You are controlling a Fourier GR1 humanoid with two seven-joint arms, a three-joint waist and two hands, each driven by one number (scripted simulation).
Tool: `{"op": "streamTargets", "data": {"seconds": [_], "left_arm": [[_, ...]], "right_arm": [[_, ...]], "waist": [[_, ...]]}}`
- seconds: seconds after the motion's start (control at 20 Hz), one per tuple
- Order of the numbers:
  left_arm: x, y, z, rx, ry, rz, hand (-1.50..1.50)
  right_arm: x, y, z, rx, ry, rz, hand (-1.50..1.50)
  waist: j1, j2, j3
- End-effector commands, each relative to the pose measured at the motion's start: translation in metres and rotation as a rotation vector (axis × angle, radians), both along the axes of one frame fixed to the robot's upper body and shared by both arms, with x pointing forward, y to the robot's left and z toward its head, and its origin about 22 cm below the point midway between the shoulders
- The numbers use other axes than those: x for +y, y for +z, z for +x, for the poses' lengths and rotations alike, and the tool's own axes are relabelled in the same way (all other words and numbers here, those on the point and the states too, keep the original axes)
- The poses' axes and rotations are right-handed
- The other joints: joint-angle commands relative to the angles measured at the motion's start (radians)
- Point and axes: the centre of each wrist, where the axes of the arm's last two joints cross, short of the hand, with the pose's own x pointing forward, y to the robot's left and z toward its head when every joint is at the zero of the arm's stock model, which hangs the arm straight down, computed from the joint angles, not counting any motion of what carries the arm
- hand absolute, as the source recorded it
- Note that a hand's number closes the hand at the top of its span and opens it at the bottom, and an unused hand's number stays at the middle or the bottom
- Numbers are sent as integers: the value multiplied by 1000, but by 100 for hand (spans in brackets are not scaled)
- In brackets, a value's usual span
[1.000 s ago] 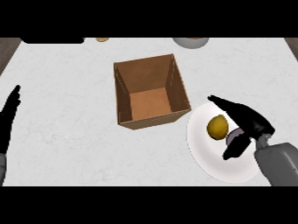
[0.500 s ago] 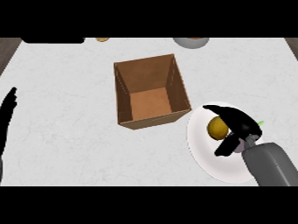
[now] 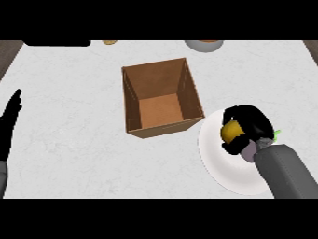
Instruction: Pick the lemon from the plate and place it in the cardboard box
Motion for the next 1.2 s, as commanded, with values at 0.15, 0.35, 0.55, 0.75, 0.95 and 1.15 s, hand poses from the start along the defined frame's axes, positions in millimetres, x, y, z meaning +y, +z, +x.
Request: {"op": "streamTargets", "data": {"seconds": [0.15,0.35,0.55,0.75,0.95,1.15], "left_arm": [[16,0,-8,12,54,17,0],[14,-11,-24,24,68,2,0],[14,-11,-22,18,66,-2,0],[12,2,-6,1,45,7,0],[6,2,-20,-3,12,2,0],[8,15,-9,4,14,20,0]], "right_arm": [[34,-24,-63,-52,-315,-36,150],[46,-9,-103,-111,-487,-58,150],[61,27,-136,-263,-551,-145,150],[77,81,-157,-463,-575,-133,150],[97,121,-171,-605,-491,-136,150],[120,153,-182,-610,-417,-108,150]], "waist": [[-48,-13,1],[-65,-23,-1],[-61,-16,-1],[-50,-10,0],[-9,-5,2],[-5,-1,3]]}}
